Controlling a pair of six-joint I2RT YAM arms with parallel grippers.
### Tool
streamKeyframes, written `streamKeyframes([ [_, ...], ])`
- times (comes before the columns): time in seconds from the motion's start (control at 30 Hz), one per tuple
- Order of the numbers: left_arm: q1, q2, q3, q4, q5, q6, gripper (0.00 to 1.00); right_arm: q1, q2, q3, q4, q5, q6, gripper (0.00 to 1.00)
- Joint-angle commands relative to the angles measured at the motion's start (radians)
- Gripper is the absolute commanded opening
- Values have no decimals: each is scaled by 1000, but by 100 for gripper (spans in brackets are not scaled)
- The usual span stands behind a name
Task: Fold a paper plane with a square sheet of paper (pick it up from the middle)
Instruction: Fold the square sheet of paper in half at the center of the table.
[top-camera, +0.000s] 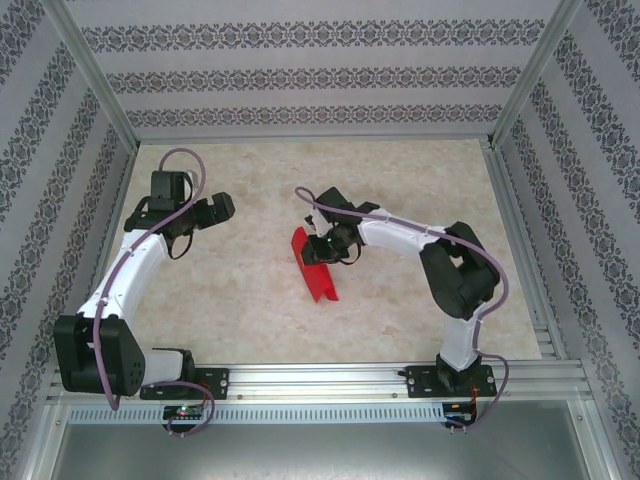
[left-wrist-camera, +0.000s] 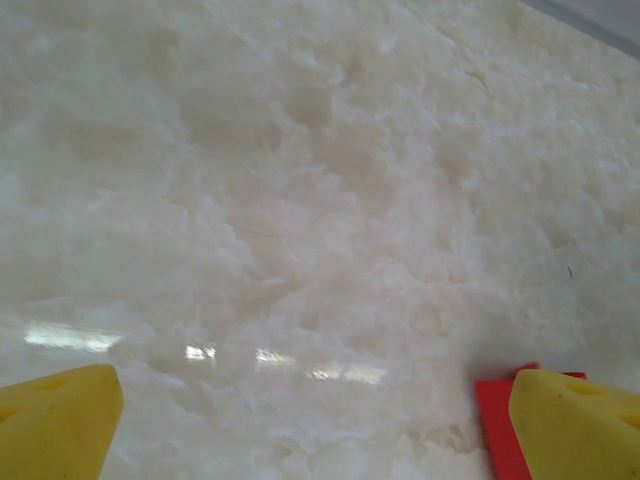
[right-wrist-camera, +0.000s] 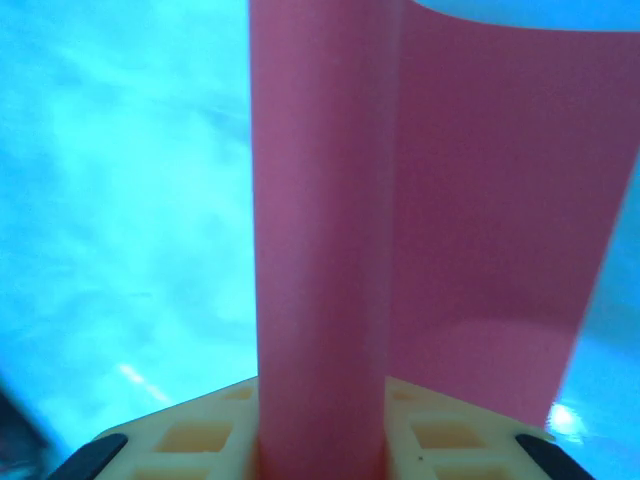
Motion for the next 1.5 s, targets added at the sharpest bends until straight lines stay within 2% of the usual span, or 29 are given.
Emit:
streamKeyframes([
  [0.0,-31,21,-36,73,98,-53,99,-32,-57,-74,311,-237,173,28],
  [0.07,-60,36,-56,118,133,-75,98,-44,-47,-100,357,-249,205,29],
  [0.17,-111,56,-91,190,153,-122,98,-62,-13,-105,330,-212,189,31],
  [0.4,-200,108,-130,280,143,-176,98,-90,42,-71,169,12,76,37],
  [0.67,-257,138,-125,293,110,-186,98,-91,71,-35,32,199,-25,52],
  [0.97,-299,164,-174,402,116,-266,100,-88,95,-70,24,228,-57,53],
  [1.1,-305,173,-204,482,169,-290,100,-71,118,-70,18,256,-52,54],
  [1.33,-311,231,-214,523,195,-348,90,-27,182,-46,-22,339,-30,58],
  [1.47,-318,246,-217,551,199,-368,80,-12,210,-50,-31,379,-5,59],
])
